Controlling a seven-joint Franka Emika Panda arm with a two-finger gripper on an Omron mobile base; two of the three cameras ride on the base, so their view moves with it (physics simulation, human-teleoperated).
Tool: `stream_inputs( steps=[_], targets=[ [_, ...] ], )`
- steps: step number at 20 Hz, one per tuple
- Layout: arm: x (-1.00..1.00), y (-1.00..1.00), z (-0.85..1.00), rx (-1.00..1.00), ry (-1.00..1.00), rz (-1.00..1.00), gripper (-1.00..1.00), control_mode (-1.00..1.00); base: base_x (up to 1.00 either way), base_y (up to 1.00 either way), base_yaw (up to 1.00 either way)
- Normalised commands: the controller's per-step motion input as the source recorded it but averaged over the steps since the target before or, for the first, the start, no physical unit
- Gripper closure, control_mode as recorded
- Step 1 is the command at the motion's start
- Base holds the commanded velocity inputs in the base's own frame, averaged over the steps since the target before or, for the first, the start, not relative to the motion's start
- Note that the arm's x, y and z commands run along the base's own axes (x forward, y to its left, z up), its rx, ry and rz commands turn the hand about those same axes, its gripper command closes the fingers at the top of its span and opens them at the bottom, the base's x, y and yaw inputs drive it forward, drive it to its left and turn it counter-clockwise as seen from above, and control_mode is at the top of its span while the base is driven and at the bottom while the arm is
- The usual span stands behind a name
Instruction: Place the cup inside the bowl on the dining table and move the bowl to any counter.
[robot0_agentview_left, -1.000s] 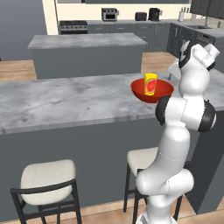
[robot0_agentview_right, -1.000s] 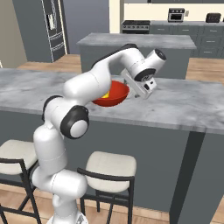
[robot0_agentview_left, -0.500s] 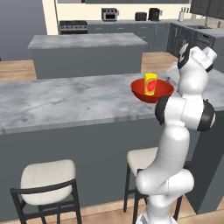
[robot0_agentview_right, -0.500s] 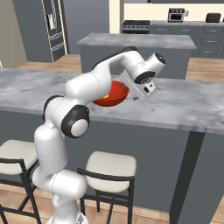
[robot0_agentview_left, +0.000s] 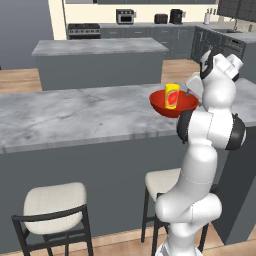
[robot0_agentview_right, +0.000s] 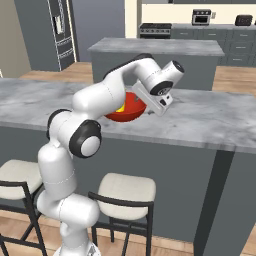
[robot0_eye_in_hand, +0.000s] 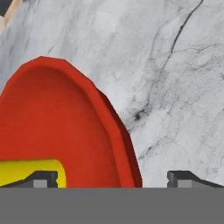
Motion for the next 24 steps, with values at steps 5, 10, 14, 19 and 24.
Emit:
stream_inputs(
  steps=[5, 10, 14, 19, 24],
  targets=[
    [-0.02, 0.0, -0.03, 0.0, 0.0, 0.04, -1.0, -1.0, 0.0, 0.0, 0.0],
    [-0.16, 0.05, -0.02, 0.0, 0.0, 0.05, -1.0, -1.0, 0.0, 0.0, 0.0],
    [0.0, 0.0, 0.0, 0.0, 0.0, 0.01, -1.0, -1.0, 0.0, 0.0, 0.0],
    [0.0, 0.0, 0.0, 0.0, 0.0, 0.0, 1.0, -1.0, 0.0, 0.0, 0.0],
    [-0.04, 0.0, 0.0, 0.0, 0.0, 0.0, 1.0, -1.0, 0.0, 0.0, 0.0]
  ],
)
